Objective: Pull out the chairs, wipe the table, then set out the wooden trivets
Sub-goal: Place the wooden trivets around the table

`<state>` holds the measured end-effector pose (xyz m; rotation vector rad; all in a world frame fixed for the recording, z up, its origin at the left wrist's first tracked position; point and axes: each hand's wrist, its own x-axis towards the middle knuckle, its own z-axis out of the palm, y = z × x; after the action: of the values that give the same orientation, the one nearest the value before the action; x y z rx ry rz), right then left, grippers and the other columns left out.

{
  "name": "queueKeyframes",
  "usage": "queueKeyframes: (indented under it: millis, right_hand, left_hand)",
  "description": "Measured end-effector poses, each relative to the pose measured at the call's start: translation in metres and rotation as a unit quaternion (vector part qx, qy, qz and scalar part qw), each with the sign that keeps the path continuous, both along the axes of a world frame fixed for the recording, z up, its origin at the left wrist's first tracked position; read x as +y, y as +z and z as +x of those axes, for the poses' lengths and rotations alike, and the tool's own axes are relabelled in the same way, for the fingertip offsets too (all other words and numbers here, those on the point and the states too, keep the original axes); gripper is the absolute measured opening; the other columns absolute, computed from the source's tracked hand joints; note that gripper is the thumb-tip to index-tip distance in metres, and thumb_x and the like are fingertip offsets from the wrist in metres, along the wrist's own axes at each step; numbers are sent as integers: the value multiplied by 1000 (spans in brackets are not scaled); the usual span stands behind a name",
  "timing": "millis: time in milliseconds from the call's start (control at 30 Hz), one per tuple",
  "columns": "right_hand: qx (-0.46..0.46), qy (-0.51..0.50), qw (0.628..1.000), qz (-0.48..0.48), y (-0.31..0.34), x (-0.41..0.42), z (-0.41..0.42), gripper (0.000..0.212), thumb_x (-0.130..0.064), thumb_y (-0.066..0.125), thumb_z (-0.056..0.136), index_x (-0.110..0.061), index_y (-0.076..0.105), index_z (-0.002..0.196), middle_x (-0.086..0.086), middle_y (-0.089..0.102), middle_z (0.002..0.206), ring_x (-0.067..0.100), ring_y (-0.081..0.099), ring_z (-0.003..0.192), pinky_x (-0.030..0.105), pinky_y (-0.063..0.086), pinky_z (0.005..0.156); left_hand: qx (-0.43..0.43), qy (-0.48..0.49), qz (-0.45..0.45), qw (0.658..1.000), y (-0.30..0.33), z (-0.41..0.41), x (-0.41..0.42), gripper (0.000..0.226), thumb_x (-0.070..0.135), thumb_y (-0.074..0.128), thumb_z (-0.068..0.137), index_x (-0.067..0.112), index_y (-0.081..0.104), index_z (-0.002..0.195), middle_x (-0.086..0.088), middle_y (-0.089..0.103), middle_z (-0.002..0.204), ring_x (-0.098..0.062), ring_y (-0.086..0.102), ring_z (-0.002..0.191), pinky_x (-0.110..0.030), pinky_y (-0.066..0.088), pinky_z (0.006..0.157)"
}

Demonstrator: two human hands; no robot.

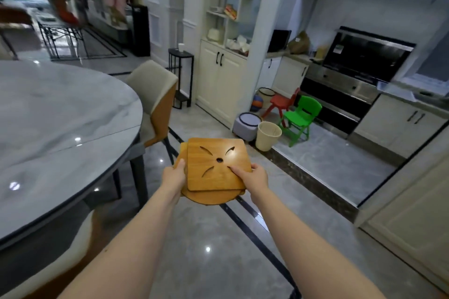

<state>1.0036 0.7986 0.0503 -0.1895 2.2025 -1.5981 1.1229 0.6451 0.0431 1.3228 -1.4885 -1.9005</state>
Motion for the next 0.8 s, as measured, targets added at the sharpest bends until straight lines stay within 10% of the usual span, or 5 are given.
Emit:
queueKeyframes:
  millis: [400, 800]
  right_hand:
    - [-19, 234, 972, -20, -17, -240, -77, 40, -27, 71, 85, -2, 60, 114, 11, 65, 110, 24, 63, 99, 31, 54, 78]
    - [-98, 393, 914, 33, -30, -393, 65, 29, -28, 58, 94, -8, 60, 115, 6, 62, 113, 24, 59, 106, 33, 50, 88]
  left_hand:
    - [34, 243, -22, 969, -5, -14, -157, 41, 28, 39, 102, -2, 50, 127, -13, 57, 109, -24, 53, 96, -37, 45, 85]
    - [-10, 465, -24, 885, -30, 153, -248, 42, 30, 41, 101, -4, 51, 124, -15, 58, 114, -30, 57, 104, -37, 48, 86]
